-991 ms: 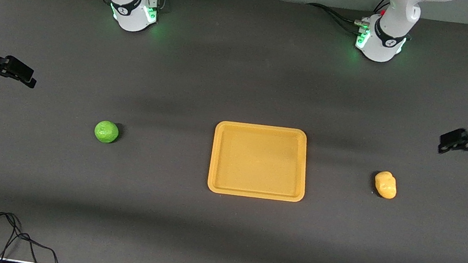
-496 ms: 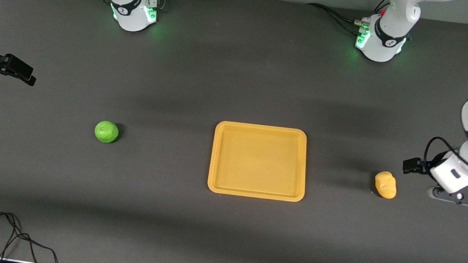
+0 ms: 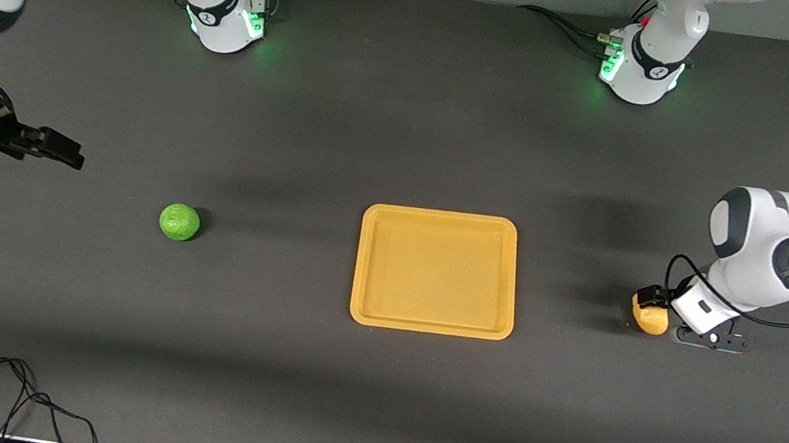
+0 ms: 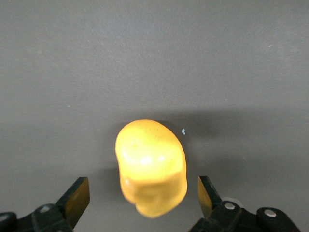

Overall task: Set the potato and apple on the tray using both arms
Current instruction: 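Lower the left gripper onto the potato while the right gripper reaches the apple, then carry the potato with the left gripper over the tray and release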

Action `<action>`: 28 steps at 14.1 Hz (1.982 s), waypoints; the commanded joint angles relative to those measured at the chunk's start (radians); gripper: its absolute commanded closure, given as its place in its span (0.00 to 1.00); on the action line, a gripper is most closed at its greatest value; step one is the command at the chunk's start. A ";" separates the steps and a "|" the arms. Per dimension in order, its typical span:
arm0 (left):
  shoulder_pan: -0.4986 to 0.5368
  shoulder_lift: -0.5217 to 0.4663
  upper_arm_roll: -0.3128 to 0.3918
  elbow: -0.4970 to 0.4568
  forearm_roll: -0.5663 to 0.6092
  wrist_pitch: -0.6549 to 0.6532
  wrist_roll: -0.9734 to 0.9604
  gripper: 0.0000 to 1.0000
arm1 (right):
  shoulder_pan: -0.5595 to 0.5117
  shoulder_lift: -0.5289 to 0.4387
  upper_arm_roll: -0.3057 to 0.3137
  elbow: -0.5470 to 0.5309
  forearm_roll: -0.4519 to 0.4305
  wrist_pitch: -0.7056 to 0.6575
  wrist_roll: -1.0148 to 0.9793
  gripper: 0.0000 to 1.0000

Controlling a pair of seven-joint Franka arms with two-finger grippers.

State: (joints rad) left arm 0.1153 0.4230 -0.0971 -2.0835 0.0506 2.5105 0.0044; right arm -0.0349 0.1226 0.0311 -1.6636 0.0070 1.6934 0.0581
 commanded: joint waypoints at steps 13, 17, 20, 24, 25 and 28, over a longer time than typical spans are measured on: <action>-0.106 -0.181 -0.044 0.253 0.025 -0.554 -0.147 0.74 | 0.086 0.201 -0.005 -0.538 -0.030 0.795 -0.003 0.00; -0.280 -0.156 -0.062 0.264 0.023 -0.553 -0.372 0.74 | 0.084 0.256 -0.020 -0.535 -0.123 0.799 0.003 0.00; -0.397 -0.090 -0.062 0.261 0.025 -0.461 -0.516 0.74 | 0.082 0.282 -0.025 -0.533 -0.127 0.825 0.025 0.19; -0.491 0.020 -0.062 0.260 0.034 -0.331 -0.610 0.72 | 0.086 0.244 -0.023 -0.522 -0.124 0.815 0.032 0.64; -0.506 0.045 -0.061 0.260 0.034 -0.300 -0.630 0.69 | 0.087 0.220 -0.022 -0.515 -0.122 0.798 0.034 0.65; -0.545 0.106 -0.062 0.260 0.035 -0.227 -0.662 0.67 | 0.146 0.152 -0.013 -0.388 -0.085 0.573 0.089 0.66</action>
State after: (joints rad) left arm -0.3946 0.4999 -0.1749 -1.8360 0.0688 2.2535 -0.6190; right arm 0.0533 0.3392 0.0148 -2.1283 -0.0904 2.4134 0.0801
